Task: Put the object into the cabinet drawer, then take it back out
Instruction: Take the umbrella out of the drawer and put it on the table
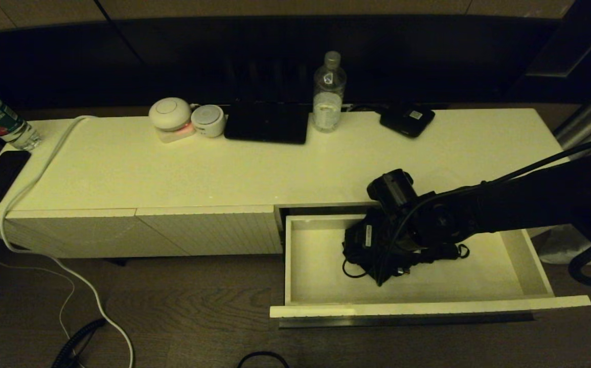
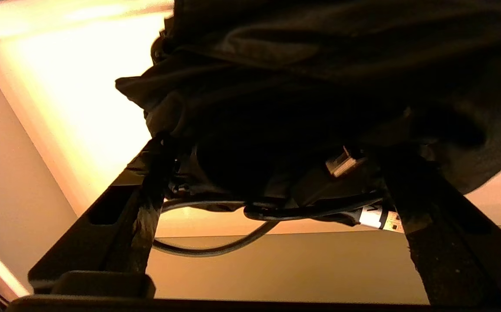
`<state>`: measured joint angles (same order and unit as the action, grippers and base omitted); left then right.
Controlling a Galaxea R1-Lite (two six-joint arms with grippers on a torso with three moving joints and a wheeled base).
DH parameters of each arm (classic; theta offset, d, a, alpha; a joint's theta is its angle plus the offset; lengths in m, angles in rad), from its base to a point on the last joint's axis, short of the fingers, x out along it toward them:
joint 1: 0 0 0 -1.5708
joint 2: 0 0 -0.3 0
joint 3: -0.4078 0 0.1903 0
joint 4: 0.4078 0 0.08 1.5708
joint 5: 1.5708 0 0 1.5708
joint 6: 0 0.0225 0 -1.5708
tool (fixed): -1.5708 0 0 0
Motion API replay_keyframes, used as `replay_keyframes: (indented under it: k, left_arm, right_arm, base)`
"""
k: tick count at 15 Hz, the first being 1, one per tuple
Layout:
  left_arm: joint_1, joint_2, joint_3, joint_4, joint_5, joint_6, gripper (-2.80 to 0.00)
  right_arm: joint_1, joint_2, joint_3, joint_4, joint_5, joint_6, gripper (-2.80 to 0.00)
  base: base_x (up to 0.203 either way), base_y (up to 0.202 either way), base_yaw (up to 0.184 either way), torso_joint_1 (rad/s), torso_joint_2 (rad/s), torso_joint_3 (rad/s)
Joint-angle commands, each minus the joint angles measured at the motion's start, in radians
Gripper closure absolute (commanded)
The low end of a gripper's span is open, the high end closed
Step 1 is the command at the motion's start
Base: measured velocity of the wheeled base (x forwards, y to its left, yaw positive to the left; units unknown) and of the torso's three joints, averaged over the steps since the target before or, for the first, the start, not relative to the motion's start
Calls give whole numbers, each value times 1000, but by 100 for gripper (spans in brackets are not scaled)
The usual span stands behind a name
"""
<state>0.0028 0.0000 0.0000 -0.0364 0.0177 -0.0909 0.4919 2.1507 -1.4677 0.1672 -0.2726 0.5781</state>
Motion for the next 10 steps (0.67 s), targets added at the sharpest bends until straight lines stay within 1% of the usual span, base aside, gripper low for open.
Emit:
replay_keyframes:
  k: [1, 3, 4, 10]
  left_arm:
    - [0, -2, 0, 0, 1, -1, 0]
    - [0, -2, 0, 0, 1, -1, 0]
    - [0, -2, 0, 0, 1, -1, 0]
    - [-1, -2, 0, 0, 1, -1, 0]
  right_arm:
    - [-4, 8, 0, 0, 0, 2, -280]
    - [-3, 7, 7, 1, -3, 2, -280]
    - [-3, 0, 9, 2, -3, 2, 0]
    - [9, -34, 15, 15, -6, 5, 0]
  base:
    - [0, 0, 0, 0, 0, 0]
    - [0, 0, 0, 0, 0, 0]
    - [0, 0, 0, 0, 0, 0]
    - [0, 0, 0, 0, 0, 0]
